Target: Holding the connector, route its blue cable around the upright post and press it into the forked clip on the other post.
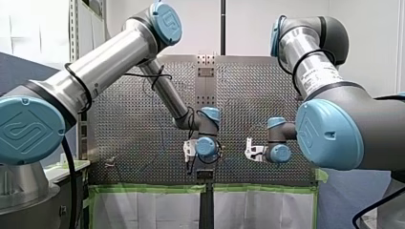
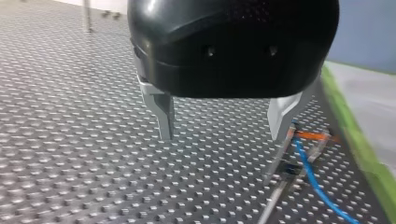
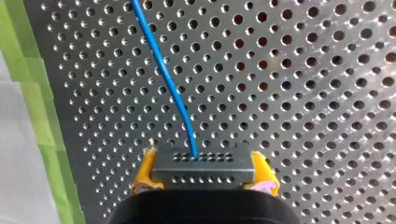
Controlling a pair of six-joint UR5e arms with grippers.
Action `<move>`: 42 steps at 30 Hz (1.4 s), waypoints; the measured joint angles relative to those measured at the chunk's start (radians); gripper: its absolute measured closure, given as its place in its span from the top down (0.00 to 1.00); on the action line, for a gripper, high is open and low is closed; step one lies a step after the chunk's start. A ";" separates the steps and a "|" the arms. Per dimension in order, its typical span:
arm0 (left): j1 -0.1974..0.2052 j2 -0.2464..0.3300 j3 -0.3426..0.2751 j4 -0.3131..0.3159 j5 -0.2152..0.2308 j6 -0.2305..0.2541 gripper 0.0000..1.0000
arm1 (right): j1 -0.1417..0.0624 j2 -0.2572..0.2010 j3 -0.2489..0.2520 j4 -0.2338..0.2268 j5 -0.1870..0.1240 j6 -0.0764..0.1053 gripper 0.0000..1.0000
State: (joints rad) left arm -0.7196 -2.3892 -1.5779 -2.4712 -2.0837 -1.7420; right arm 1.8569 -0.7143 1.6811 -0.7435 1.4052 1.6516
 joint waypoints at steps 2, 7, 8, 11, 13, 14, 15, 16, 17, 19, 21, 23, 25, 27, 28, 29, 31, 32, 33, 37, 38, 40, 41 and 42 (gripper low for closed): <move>-0.001 0.018 -0.018 0.018 -0.001 -0.017 1.00 | 0.000 0.000 0.000 0.002 0.000 0.000 0.00; 0.001 0.061 -0.062 0.046 -0.002 -0.059 1.00 | 0.000 0.000 0.000 0.007 0.000 0.001 0.00; 0.003 0.069 -0.069 0.044 -0.001 -0.067 1.00 | 0.000 0.000 0.000 0.008 0.000 0.002 0.00; 0.006 0.096 -0.096 0.025 0.001 -0.094 1.00 | 0.000 0.000 0.000 0.010 0.000 0.003 0.00; 0.005 0.114 -0.114 0.009 0.006 -0.112 1.00 | 0.001 0.000 0.000 0.012 0.000 0.003 0.00; 0.005 0.122 -0.122 0.001 0.008 -0.120 1.00 | 0.001 0.000 0.000 0.012 0.000 0.003 0.00; 0.005 0.130 -0.130 -0.007 0.010 -0.128 1.00 | 0.001 0.000 0.000 0.013 0.000 0.004 0.00; 0.005 0.140 -0.140 -0.016 0.011 -0.138 1.00 | 0.001 0.000 0.000 0.013 0.000 0.004 0.00; 0.005 0.147 -0.147 -0.021 0.012 -0.145 1.00 | 0.001 0.000 0.000 0.013 0.000 0.004 0.00; 0.006 0.163 -0.163 -0.028 0.013 -0.161 1.00 | 0.001 0.000 0.000 0.013 0.000 0.004 0.00; 0.006 0.177 -0.177 -0.031 0.013 -0.175 1.00 | 0.001 0.000 0.000 0.013 0.000 0.004 0.00; 0.006 0.196 -0.196 -0.030 0.014 -0.194 1.00 | 0.001 0.000 0.000 0.013 0.000 0.005 0.00; 0.007 0.215 -0.215 -0.025 0.014 -0.213 1.00 | 0.002 0.000 0.000 0.013 0.000 0.005 0.00; 0.008 0.230 -0.230 -0.019 0.014 -0.228 1.00 | 0.002 0.000 0.000 0.013 0.000 0.005 0.00; 0.008 0.241 -0.240 -0.016 0.014 -0.239 1.00 | 0.002 0.000 0.000 0.013 0.000 0.005 0.00; 0.009 0.249 -0.249 -0.014 0.014 -0.246 1.00 | 0.003 0.000 0.000 0.013 0.000 0.005 0.00; 0.009 0.268 -0.267 -0.011 0.014 -0.258 1.00 | 0.004 0.000 0.000 0.013 0.000 0.005 0.00; 0.009 0.276 -0.276 -0.011 0.013 -0.262 1.00 | 0.004 0.000 0.000 0.013 0.000 0.005 0.00; 0.009 0.284 -0.284 -0.010 0.013 -0.265 1.00 | 0.004 0.000 0.000 0.013 0.000 0.005 0.00; 0.011 0.318 -0.318 0.001 0.010 -0.284 1.00 | 0.004 0.000 0.000 0.012 0.000 0.005 0.00; 0.011 0.326 -0.325 0.005 0.009 -0.288 1.00 | 0.005 0.000 0.000 0.011 0.000 0.005 0.00; 0.012 0.342 -0.342 0.013 0.008 -0.298 1.00 | 0.005 0.000 0.000 0.011 0.000 0.005 0.00; 0.012 0.349 -0.349 0.017 0.008 -0.302 1.00 | 0.005 0.000 0.000 0.011 0.000 0.005 0.00; 0.012 0.356 -0.355 0.021 0.008 -0.306 1.00 | 0.005 0.000 0.000 0.010 0.000 0.005 0.00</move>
State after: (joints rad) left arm -0.7077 -2.0336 -1.9333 -2.4505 -2.0757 -2.0482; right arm 1.8621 -0.7143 1.6812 -0.7333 1.4052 1.6570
